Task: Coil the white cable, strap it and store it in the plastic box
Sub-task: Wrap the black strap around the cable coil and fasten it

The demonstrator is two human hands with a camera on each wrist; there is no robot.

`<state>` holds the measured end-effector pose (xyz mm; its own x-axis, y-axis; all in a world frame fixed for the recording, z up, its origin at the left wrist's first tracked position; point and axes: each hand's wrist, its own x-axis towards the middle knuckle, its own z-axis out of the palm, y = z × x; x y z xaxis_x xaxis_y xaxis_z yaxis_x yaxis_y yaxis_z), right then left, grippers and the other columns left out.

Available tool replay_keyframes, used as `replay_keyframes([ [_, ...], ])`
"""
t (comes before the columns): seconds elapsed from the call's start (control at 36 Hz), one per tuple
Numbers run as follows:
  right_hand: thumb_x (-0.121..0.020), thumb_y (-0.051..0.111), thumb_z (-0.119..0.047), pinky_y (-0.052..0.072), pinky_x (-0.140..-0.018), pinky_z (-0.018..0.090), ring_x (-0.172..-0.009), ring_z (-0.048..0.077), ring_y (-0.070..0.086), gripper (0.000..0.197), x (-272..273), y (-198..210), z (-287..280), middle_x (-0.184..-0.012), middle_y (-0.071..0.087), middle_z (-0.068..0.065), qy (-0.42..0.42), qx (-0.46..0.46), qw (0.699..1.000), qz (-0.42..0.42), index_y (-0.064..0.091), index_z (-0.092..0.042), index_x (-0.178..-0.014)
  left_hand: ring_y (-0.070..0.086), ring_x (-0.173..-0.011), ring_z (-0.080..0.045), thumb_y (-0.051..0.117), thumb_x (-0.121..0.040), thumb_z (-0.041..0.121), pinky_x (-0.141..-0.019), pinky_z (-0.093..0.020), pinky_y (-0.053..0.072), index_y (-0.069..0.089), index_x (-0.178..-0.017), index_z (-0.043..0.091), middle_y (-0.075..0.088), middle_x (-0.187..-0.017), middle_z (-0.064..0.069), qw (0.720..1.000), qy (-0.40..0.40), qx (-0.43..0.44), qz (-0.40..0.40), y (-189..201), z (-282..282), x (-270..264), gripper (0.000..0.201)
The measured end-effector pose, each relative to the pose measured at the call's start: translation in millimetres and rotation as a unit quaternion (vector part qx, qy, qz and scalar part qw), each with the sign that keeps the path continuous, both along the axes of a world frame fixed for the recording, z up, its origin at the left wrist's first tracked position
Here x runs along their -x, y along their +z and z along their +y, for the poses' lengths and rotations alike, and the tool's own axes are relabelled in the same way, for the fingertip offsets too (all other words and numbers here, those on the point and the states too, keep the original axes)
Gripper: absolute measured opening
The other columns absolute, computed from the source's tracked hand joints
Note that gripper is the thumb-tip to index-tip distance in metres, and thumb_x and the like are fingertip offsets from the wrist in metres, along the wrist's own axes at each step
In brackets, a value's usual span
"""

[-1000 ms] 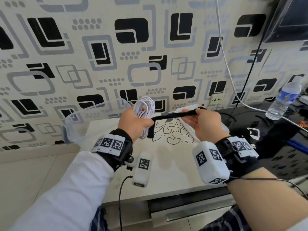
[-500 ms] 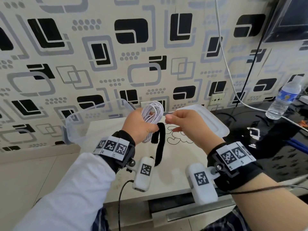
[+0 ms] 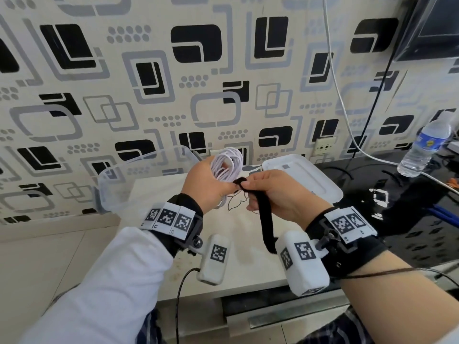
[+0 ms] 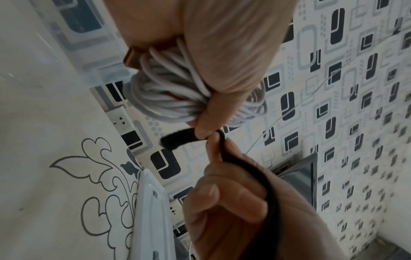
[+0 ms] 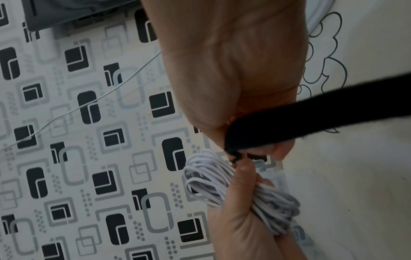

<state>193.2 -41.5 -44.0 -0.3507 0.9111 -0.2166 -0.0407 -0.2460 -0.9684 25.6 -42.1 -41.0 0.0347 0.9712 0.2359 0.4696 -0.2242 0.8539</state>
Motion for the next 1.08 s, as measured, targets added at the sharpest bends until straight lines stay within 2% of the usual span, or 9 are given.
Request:
replay_keyframes([
  [0.14,-0.092,0.056,-0.004,0.048,-0.057,0.032,-0.042,0.018,0.042,0.015,-4.4,-0.9,2.6,-0.051,0.045,0.004,-0.040,0.006,0.999,-0.004,0.066,0.002,-0.082,0.067,-0.079,-0.015,0.080,-0.073,0.010,-0.070,-0.030,0.051,0.068,-0.099,0.017,0.072,-0.090,-0.001,0.993,0.027,0.088,-0.069,-2.5,5.0,3.9,0.030],
  [0.25,-0.094,0.051,-0.003,0.056,-0.067,0.038,-0.059,0.027,0.059,0.012,-5.2,-1.9,2.2,-0.067,0.060,0.012,-0.045,0.019,0.999,0.023,0.059,0.003,-0.086,0.065,-0.071,-0.018,0.078,-0.073,0.006,-0.069,-0.034,0.049,0.072,-0.094,0.009,0.076,-0.090,-0.008,0.971,0.050,0.145,-0.185,-2.4,5.0,5.8,0.022],
  [0.33,-0.097,0.045,-0.004,0.057,-0.070,0.041,-0.074,0.036,0.069,0.015,-4.9,-1.4,0.9,-0.081,0.067,0.021,-0.041,0.017,0.999,0.017,0.057,0.002,-0.090,0.058,-0.068,-0.024,0.080,-0.068,0.007,-0.066,-0.036,0.047,0.067,-0.099,-0.003,0.066,-0.085,-0.022,0.955,0.038,0.170,-0.240,0.7,3.3,6.4,0.036],
  [0.44,-0.096,0.047,-0.003,0.052,-0.054,0.032,-0.049,0.025,0.058,0.014,-3.6,-0.2,-0.7,-0.071,0.063,0.019,-0.043,-0.006,0.999,-0.020,0.058,0.002,-0.090,0.055,-0.061,-0.020,0.077,-0.074,0.000,-0.059,-0.031,0.045,0.065,-0.095,0.003,0.054,-0.068,-0.009,0.950,0.012,0.189,-0.250,1.5,1.0,4.4,0.025],
  [0.58,-0.092,0.053,-0.003,0.045,-0.050,0.030,-0.042,0.020,0.047,0.013,0.8,-4.0,0.6,-0.062,0.062,0.014,-0.061,-0.070,0.990,-0.101,0.064,0.003,-0.087,0.054,-0.065,-0.019,0.079,-0.061,0.007,-0.065,-0.034,0.044,0.064,-0.106,0.001,0.062,-0.093,-0.019,0.940,-0.024,0.202,-0.275,1.9,-3.4,0.0,0.048],
  [0.67,-0.092,0.054,-0.003,0.046,-0.051,0.030,-0.042,0.020,0.047,0.015,1.4,-5.1,0.7,-0.060,0.063,0.012,-0.072,-0.085,0.986,-0.121,0.065,0.006,-0.093,0.059,-0.061,-0.015,0.074,-0.072,-0.002,-0.064,-0.031,0.047,0.063,-0.111,0.002,0.071,-0.101,-0.020,0.935,-0.015,0.196,-0.295,0.3,-0.6,0.6,0.041],
  [0.78,-0.091,0.053,-0.002,0.043,-0.049,0.029,-0.041,0.018,0.043,0.014,-1.1,-3.1,-0.3,-0.058,0.060,0.011,-0.050,-0.093,0.988,-0.110,0.067,0.003,-0.091,0.059,-0.064,-0.019,0.071,-0.077,-0.005,-0.065,-0.033,0.048,0.067,-0.096,0.010,0.067,-0.064,-0.001,0.941,0.044,0.176,-0.284,-3.3,6.6,3.3,0.024],
  [0.94,-0.090,0.055,-0.003,0.041,-0.053,0.030,-0.043,0.020,0.040,0.017,0.5,-3.7,-3.0,-0.060,0.057,0.013,0.030,-0.081,0.991,-0.099,0.070,-0.007,-0.084,0.061,-0.069,-0.022,0.075,-0.074,-0.002,-0.067,-0.033,0.049,0.068,-0.089,0.009,0.063,-0.075,-0.010,0.939,0.059,0.157,-0.301,-7.3,9.3,4.1,0.020],
  [1.08,-0.090,0.056,-0.004,0.043,-0.053,0.030,-0.043,0.019,0.042,0.014,1.5,-4.0,-3.3,-0.060,0.059,0.011,0.035,-0.082,0.991,-0.103,0.069,-0.006,-0.086,0.060,-0.066,-0.019,0.076,-0.074,-0.003,-0.063,-0.032,0.049,0.066,-0.081,0.013,0.060,-0.065,-0.001,0.947,0.066,0.127,-0.289,-6.6,9.9,4.5,0.021],
])
